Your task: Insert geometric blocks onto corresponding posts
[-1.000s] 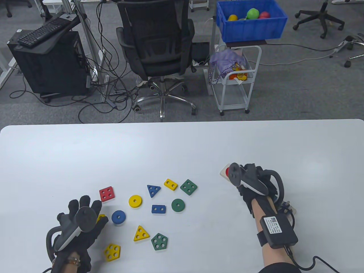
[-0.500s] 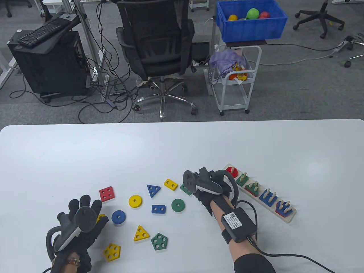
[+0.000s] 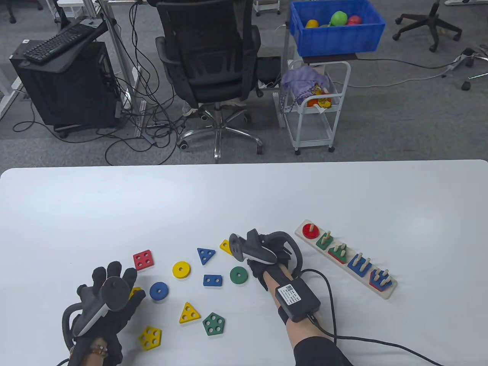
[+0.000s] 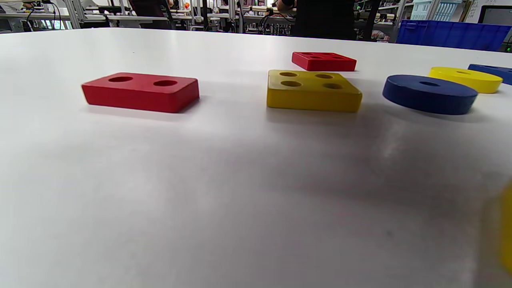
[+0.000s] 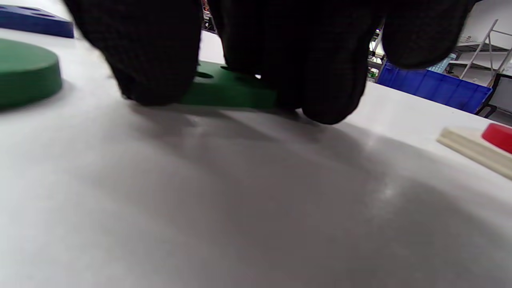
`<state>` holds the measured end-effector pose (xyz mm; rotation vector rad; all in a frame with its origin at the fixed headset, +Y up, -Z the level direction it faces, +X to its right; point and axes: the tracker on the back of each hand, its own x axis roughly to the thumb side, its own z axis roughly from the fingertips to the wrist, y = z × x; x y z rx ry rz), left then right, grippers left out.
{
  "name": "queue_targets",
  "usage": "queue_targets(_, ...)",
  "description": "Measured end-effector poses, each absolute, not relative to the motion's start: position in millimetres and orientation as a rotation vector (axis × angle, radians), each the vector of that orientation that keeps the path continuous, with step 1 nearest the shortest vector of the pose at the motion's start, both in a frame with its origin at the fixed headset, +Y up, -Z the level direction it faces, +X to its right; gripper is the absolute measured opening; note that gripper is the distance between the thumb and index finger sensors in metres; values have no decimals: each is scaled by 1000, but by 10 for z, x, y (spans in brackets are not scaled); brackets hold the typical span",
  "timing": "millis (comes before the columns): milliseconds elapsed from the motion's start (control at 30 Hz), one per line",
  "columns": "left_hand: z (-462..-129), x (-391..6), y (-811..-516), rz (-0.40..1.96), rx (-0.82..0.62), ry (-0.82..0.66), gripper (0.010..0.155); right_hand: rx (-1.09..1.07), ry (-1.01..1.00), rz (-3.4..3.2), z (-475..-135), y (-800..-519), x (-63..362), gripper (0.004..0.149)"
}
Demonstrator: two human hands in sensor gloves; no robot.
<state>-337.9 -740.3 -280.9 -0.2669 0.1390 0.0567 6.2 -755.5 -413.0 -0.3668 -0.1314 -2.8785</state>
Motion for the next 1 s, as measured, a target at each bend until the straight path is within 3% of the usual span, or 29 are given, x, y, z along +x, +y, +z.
queue_targets(133, -2810, -3383, -7402, 60, -263, 138, 72, -395, -76, -2932, -4111, -7532, 141, 65)
queue_targets(333, -2812, -3381, -7405, 57, -264, 137, 72, -437, 38, -3012, -3970, -7199, 488, 67)
queue_targets(467, -2814, -3381, -7405, 57, -262, 136, 72, -356, 97, -3053, -3815, -6900, 942, 67)
queue_targets(633, -2810, -3379, -7400, 52, -261, 137, 72, -154, 64, -3094, -3628, -6724, 1520, 66)
queue_targets(833, -2811, -3375, -7410, 51, -264, 135, 72, 106, 133, -3169, -3338, -6749, 2200, 66)
queue_targets(1000, -2818, -3373, -7430, 45, -275, 134, 72, 280, 64, -3116, -3304, -6938, 2526, 65)
